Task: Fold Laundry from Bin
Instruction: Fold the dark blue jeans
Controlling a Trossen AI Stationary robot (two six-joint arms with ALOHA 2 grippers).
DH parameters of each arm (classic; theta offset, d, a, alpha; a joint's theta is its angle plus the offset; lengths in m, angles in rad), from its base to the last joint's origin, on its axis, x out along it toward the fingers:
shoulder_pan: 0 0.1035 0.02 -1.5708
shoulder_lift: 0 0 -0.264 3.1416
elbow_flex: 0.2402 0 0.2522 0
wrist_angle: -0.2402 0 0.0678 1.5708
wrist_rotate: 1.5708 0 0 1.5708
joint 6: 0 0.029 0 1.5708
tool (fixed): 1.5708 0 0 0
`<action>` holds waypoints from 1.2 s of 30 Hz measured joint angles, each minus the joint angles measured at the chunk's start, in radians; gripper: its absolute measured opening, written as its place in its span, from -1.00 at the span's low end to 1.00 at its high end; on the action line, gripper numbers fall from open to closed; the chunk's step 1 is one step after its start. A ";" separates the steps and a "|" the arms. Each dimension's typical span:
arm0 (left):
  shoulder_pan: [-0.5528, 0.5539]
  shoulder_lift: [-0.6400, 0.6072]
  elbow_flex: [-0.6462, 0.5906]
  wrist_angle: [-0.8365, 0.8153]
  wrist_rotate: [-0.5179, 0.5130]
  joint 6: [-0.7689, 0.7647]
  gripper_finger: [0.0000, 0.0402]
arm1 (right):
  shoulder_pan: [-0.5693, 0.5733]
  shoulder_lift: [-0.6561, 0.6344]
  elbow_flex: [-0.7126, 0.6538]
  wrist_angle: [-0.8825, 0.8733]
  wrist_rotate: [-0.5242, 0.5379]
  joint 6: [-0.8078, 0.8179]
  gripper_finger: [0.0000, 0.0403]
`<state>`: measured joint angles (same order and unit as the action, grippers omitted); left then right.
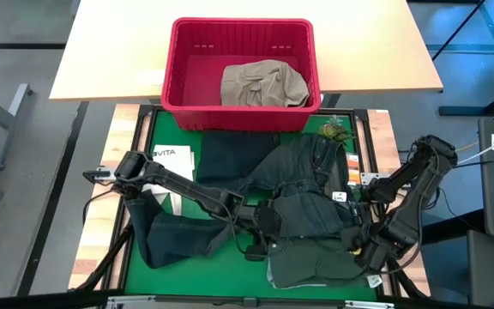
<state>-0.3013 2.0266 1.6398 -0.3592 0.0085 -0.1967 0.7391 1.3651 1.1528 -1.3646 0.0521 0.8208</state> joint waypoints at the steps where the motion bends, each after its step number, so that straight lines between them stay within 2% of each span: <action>1: 0.001 0.000 0.000 0.004 -0.001 0.000 -0.42 | 0.000 0.000 -0.011 0.001 0.000 0.014 0.09; 10: 0.002 0.000 0.000 0.001 0.000 0.000 -0.42 | 0.000 0.000 -0.130 0.012 0.026 0.117 0.07; 17: 0.002 0.000 0.000 -0.007 0.000 0.000 -0.42 | 0.000 0.000 -0.189 0.077 0.017 0.118 0.03; 20: 0.002 -0.005 0.000 -0.020 0.000 -0.001 -0.42 | 0.000 0.000 -0.189 0.084 0.016 0.118 -0.14; 25: 0.002 -0.047 0.000 -0.116 -0.018 -0.003 -0.42 | 0.000 0.000 -0.185 0.079 0.008 0.117 -0.70; 26: 0.002 -0.060 0.000 -0.132 -0.028 -0.004 -0.42 | 0.000 0.000 -0.177 0.076 0.007 0.115 -0.83; 28: 0.001 -0.093 0.000 -0.184 -0.045 -0.006 -0.42 | 0.000 0.000 -0.147 0.051 0.007 0.087 -0.92; 32: -0.001 -0.144 0.000 -0.272 -0.051 -0.051 -0.42 | 0.000 0.000 -0.026 -0.044 0.034 0.075 -0.79; 36: -0.006 -0.182 0.000 -0.368 -0.051 -0.146 -0.42 | 0.000 0.000 0.133 -0.122 0.071 0.072 -0.85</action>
<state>-0.3078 1.8447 1.6394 -0.7271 -0.0425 -0.3426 0.7391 1.3651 1.2859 -1.4866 0.1230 0.8933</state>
